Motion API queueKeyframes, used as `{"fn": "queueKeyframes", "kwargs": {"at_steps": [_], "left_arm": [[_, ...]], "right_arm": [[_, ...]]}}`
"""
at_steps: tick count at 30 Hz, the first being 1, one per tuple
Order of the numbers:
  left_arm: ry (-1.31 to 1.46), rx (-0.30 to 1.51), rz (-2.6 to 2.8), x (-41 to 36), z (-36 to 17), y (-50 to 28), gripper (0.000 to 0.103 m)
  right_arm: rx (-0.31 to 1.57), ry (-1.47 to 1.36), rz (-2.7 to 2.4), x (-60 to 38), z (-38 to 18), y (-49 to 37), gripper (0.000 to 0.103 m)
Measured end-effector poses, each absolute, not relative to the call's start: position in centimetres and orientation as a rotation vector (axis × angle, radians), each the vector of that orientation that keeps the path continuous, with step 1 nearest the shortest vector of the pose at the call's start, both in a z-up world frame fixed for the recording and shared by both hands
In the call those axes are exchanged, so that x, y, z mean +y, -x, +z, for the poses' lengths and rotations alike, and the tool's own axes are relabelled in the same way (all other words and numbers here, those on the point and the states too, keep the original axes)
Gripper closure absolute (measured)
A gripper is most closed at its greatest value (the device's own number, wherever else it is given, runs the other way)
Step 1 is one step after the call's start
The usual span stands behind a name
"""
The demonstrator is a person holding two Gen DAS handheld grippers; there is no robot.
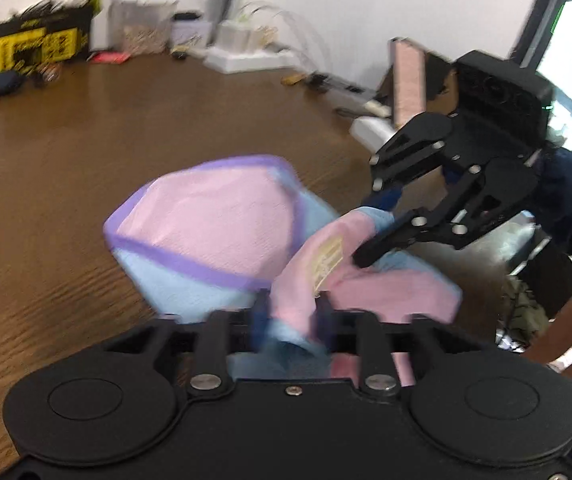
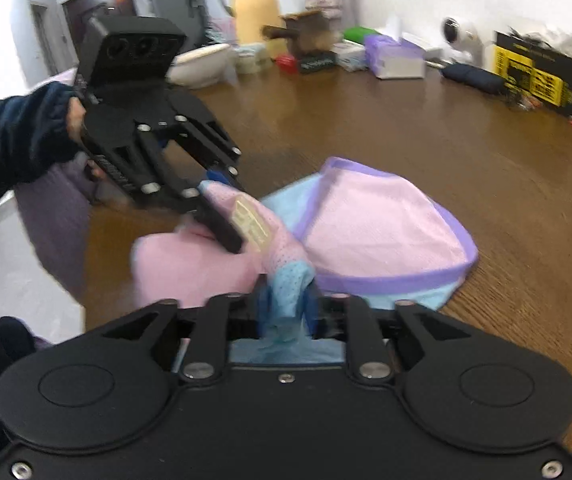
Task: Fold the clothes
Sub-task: 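Fold the pink panel over the garment with the right gripper and release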
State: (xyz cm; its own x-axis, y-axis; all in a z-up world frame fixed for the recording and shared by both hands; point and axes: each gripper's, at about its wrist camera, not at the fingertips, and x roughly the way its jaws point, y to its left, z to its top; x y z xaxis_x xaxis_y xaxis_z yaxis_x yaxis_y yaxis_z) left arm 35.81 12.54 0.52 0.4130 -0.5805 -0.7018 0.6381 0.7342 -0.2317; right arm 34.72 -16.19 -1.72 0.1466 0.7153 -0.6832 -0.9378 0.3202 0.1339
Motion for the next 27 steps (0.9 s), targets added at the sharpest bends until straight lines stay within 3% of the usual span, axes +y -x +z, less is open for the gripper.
{"fn": "queueKeyframes", "kwargs": {"at_steps": [1, 3, 8, 10, 11, 12, 13, 16, 24, 27], "left_arm": [[-0.089, 0.841, -0.757, 12.6, 0.5, -35.7, 0.037], [-0.109, 0.778, -0.675, 13.1, 0.8, -35.5, 0.027], [-0.104, 0.826, -0.604, 14.0, 0.9, -36.2, 0.025], [-0.116, 0.823, -0.589, 13.9, 0.9, -36.2, 0.025], [-0.127, 0.832, -0.569, 13.8, 0.7, -36.3, 0.025], [-0.132, 0.836, -0.56, 13.8, 0.5, -36.1, 0.025], [-0.148, 0.833, -0.552, 13.6, 0.2, -35.9, 0.025], [-0.201, 0.817, -0.525, 13.2, -0.7, -35.3, 0.024], [-0.187, 0.733, -0.521, 13.2, 1.4, -33.9, 0.025], [-0.22, 0.652, -0.726, 12.3, 2.2, -31.5, 0.022]], "right_arm": [[0.728, 0.365, 1.197, -16.5, -2.0, -34.8, 0.042], [0.684, 0.35, 1.157, -16.8, -1.8, -35.1, 0.032], [0.598, 0.275, 1.176, -17.4, -0.2, -34.5, 0.032], [0.561, 0.32, 1.209, -17.1, -0.4, -33.1, 0.036], [0.547, 0.334, 1.209, -17.1, -0.6, -32.8, 0.042], [0.544, 0.361, 1.197, -16.9, -1.2, -32.6, 0.058], [0.562, 0.41, 1.163, -16.6, -2.3, -32.4, 0.061], [0.566, 0.448, 1.136, -16.5, -4.0, -32.0, 0.061], [0.451, 0.376, 1.165, -17.9, -1.4, -30.1, 0.061], [0.496, 0.42, 1.2, -16.8, -2.2, -29.3, 0.061]]}}
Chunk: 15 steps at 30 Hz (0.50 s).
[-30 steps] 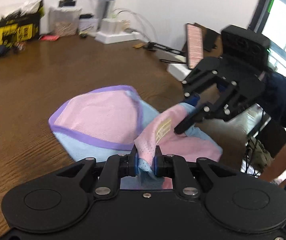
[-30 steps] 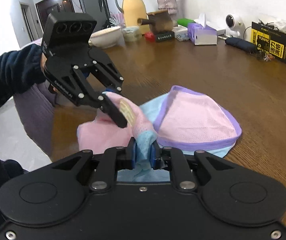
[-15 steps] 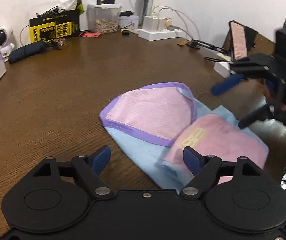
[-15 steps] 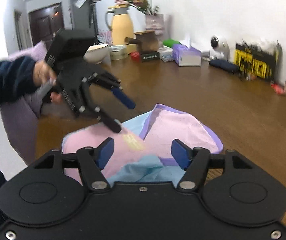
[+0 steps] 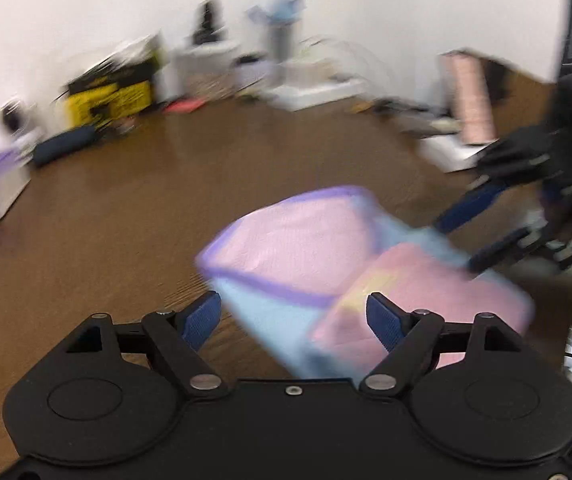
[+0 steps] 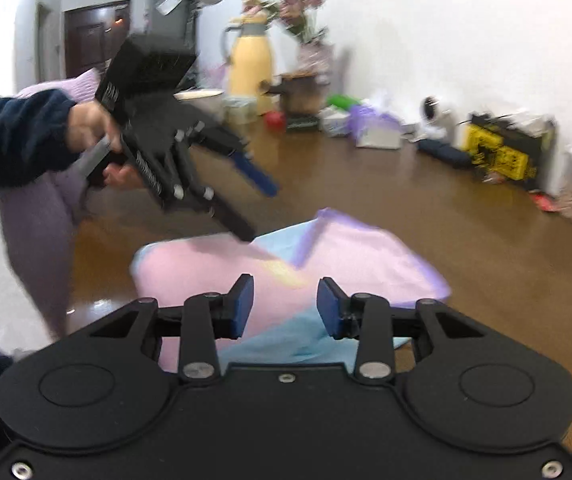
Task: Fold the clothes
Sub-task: 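Fold the pink panel over the garment with the right gripper and release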
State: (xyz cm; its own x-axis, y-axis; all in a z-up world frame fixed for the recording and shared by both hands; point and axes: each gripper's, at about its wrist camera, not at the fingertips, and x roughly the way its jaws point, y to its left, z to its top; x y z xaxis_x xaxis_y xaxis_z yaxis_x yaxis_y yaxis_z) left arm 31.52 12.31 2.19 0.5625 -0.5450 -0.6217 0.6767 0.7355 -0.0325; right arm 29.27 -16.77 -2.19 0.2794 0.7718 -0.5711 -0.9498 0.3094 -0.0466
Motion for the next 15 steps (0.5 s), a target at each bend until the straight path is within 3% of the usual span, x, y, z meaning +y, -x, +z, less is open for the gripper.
{"fn": "queueKeyframes", "kwargs": {"at_steps": [3, 9, 15], "left_arm": [[-0.294, 0.573, -0.873, 11.0, 1.2, -29.2, 0.022], [-0.337, 0.627, -0.902, 10.0, -2.1, -28.8, 0.027], [-0.31, 0.581, -0.914, 10.6, -0.4, -27.8, 0.027]], "right_arm": [[0.546, 0.459, 1.186, -16.5, -3.9, -29.3, 0.061], [0.506, 0.442, 1.141, -17.7, -3.5, -28.4, 0.06], [0.461, 0.491, 1.233, -16.9, -3.7, -25.4, 0.06]]}}
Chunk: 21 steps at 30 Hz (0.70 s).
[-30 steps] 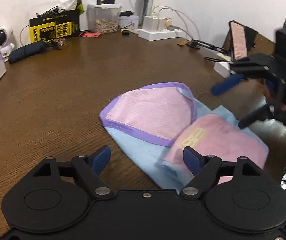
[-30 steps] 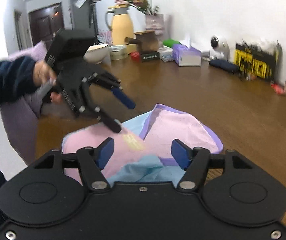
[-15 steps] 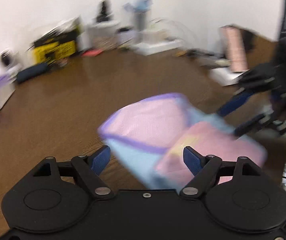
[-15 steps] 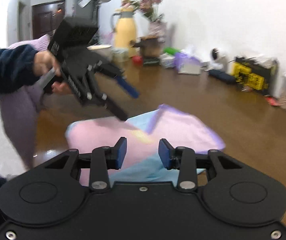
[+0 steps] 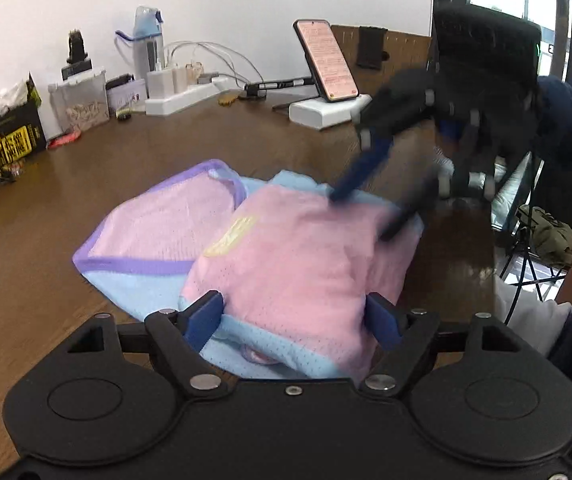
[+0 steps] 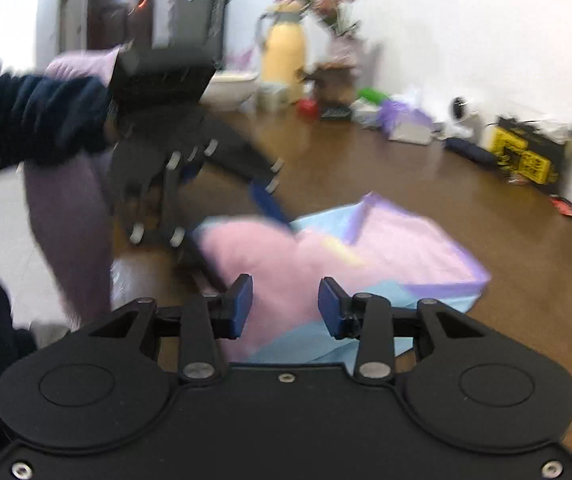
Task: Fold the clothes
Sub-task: 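Fold the pink panel over the garment with the right gripper and release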
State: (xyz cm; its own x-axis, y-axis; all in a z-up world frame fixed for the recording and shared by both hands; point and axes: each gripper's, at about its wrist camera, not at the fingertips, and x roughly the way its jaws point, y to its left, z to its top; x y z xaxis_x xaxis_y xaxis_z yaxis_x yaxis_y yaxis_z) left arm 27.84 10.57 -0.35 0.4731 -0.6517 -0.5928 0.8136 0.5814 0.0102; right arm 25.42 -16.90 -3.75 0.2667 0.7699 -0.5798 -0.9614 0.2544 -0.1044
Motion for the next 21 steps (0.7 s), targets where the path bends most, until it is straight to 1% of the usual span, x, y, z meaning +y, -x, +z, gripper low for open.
{"fn": "queueKeyframes", "kwargs": {"at_steps": [3, 6, 9, 11, 14, 17, 18, 21], "left_arm": [[-0.309, 0.54, -0.93, 11.0, 0.7, -27.1, 0.027], [-0.406, 0.581, -0.87, 9.3, -0.9, -26.9, 0.027], [-0.461, 0.577, -0.863, 9.1, -1.8, -26.4, 0.027], [-0.487, 0.569, -0.857, 9.0, -1.6, -26.0, 0.027], [-0.494, 0.518, -0.865, 9.7, 0.1, -25.2, 0.026], [-0.497, 0.468, -0.884, 10.1, 2.3, -24.9, 0.026], [-0.494, 0.464, -0.901, 10.0, 2.8, -25.4, 0.026], [-0.435, 0.513, -0.958, 9.5, 2.9, -28.4, 0.027]], "right_arm": [[0.469, 0.505, 1.224, -16.8, -4.9, -24.9, 0.06], [0.456, 0.522, 1.215, -16.7, -4.5, -24.3, 0.06], [0.429, 0.526, 1.223, -16.9, -3.7, -23.8, 0.06], [0.427, 0.614, 1.173, -16.9, -4.2, -23.5, 0.06], [0.411, 0.664, 1.172, -17.3, -4.5, -22.7, 0.06], [0.374, 0.629, 1.19, -17.7, -3.0, -22.6, 0.057], [0.358, 0.608, 1.194, -17.8, -2.4, -23.0, 0.053], [0.367, 0.53, 1.237, -16.4, -1.2, -25.5, 0.052]]}}
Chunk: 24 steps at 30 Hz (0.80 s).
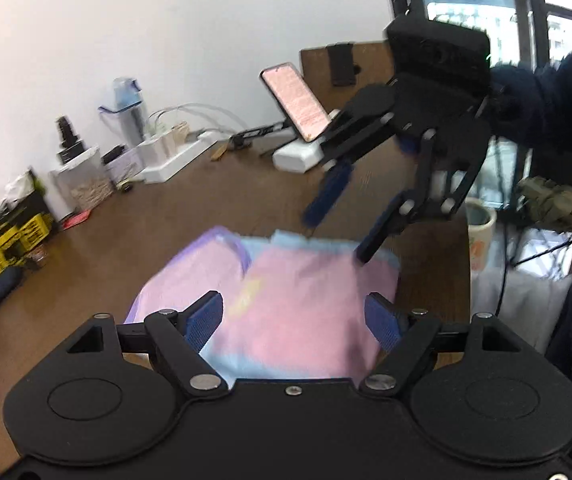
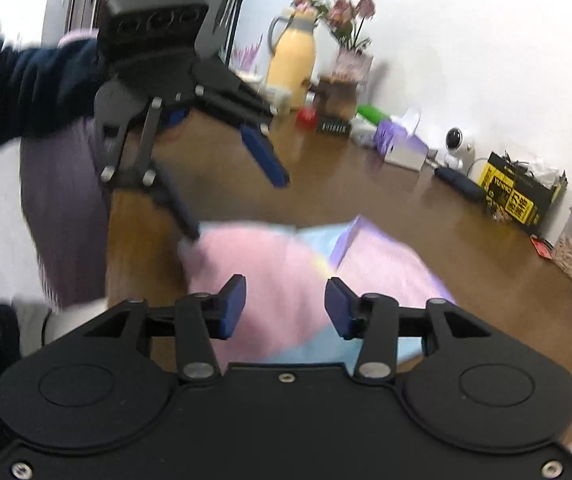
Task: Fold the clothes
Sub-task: 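Fold the pink panel over the garment with the right gripper and release, then grasp the garment's purple-trimmed end with the left gripper and lift it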
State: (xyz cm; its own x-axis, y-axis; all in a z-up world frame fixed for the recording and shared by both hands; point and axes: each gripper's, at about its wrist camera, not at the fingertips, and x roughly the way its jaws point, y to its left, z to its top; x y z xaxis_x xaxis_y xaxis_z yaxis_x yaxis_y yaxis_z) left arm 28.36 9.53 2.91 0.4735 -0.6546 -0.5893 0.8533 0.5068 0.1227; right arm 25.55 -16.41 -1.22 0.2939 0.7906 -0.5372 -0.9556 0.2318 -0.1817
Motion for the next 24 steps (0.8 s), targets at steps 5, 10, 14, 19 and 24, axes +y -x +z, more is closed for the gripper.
{"fn": "queueKeyframes", "kwargs": {"at_steps": [5, 10, 14, 19, 24], "left_arm": [[-0.458, 0.609, -0.979, 9.2, -0.2, -31.5, 0.037], [-0.42, 0.595, -0.977, 10.7, -1.7, -30.9, 0.036], [-0.359, 0.526, -0.937, 11.8, -0.3, -29.4, 0.035], [-0.463, 0.543, -0.899, 11.2, -1.6, -27.1, 0.025], [-0.483, 0.536, -0.861, 11.0, -2.2, -26.2, 0.024]], "right_arm": [[0.47, 0.583, 1.279, -14.1, -3.2, -28.0, 0.052], [0.507, 0.535, 1.299, -15.2, -4.5, -28.3, 0.048], [0.502, 0.511, 1.257, -17.3, -3.8, -27.7, 0.041], [0.469, 0.577, 1.251, -18.1, -3.4, -26.0, 0.038], [0.453, 0.602, 1.204, -18.5, -3.4, -24.7, 0.035]]}}
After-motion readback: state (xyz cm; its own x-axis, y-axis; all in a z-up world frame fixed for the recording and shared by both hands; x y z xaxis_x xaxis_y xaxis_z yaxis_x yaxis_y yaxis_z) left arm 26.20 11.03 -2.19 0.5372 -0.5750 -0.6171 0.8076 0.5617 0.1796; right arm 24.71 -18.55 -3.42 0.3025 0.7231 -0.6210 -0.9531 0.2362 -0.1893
